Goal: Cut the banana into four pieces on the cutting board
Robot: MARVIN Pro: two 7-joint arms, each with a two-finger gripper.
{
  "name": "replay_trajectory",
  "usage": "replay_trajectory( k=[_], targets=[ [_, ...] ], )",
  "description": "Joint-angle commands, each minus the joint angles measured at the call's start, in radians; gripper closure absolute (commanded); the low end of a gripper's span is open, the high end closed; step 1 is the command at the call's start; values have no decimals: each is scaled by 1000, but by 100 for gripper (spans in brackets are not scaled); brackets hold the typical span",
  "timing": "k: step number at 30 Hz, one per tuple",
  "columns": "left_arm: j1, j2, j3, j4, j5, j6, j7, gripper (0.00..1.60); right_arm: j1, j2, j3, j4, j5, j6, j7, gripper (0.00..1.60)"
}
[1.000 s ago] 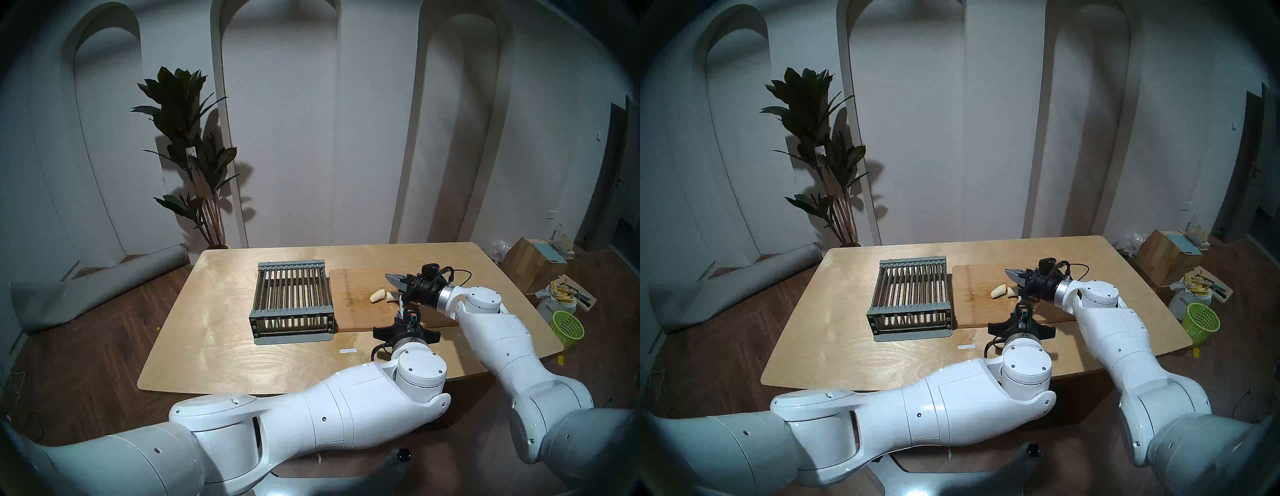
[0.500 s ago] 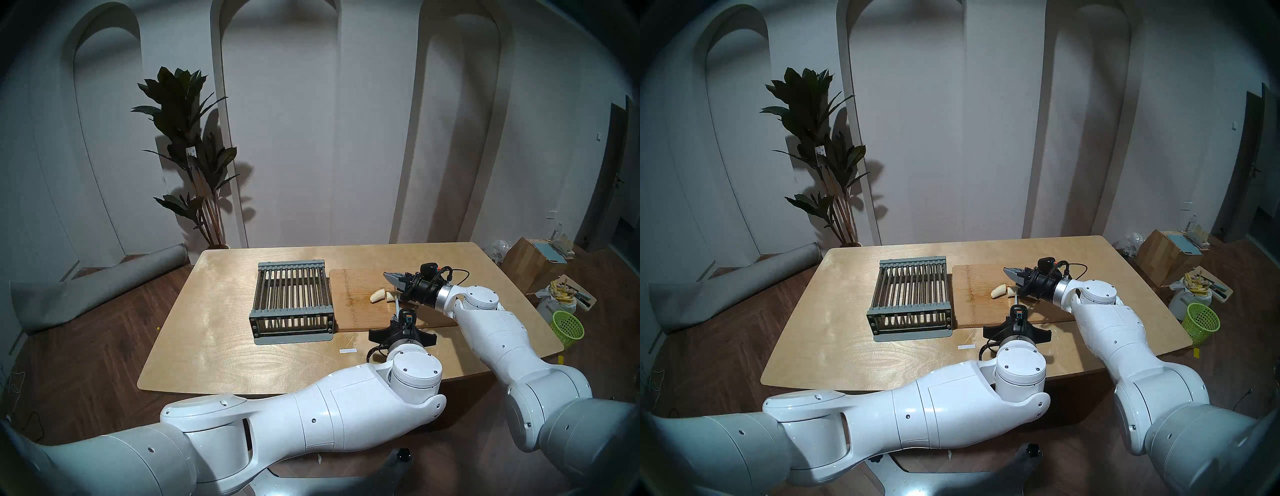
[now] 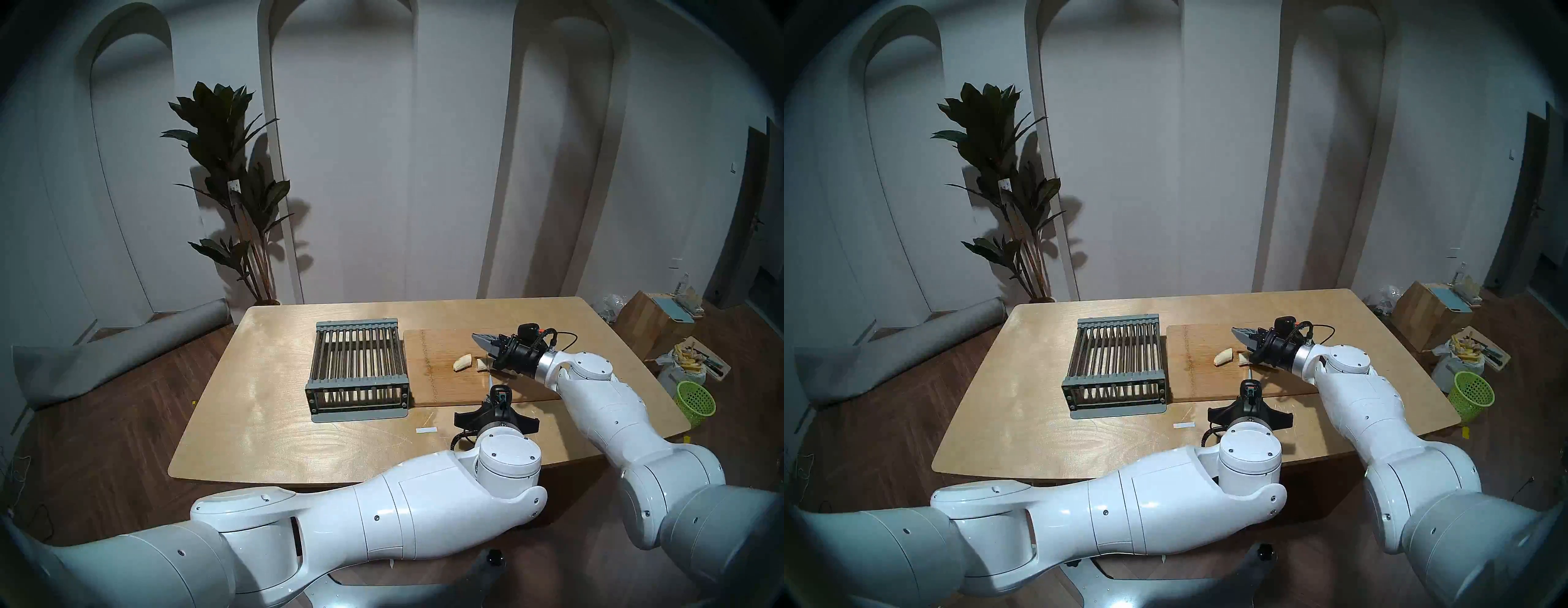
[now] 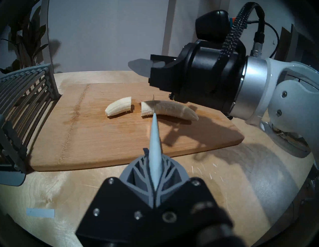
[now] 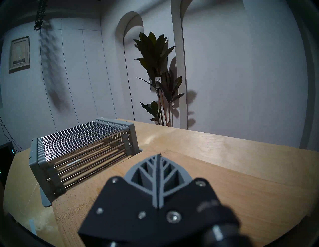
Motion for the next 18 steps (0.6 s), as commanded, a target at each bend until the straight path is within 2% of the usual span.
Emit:
replay_trajectory(
  k=[1,5,13,14,18],
  targets=[
    [-12,-27,3,-16,10,-6,-8,160,28,-2,11,-21,8,-9,1,160],
    [-13,-28,4,-14,13,-6,-6,160,24,-13,23,-31,27,2,13,160],
    [-29,-18,4,-17,32,-13,3,160,0,5,73,-161,86,-8,89,160],
    [-33,-15,4,-19,38,-14,4,160,6,6,79,-155,95,-17,105,160],
    [-53,-10,-6,-30,53,-21,7,160,-30,18,112,-234,130,-9,140,160]
  ],
)
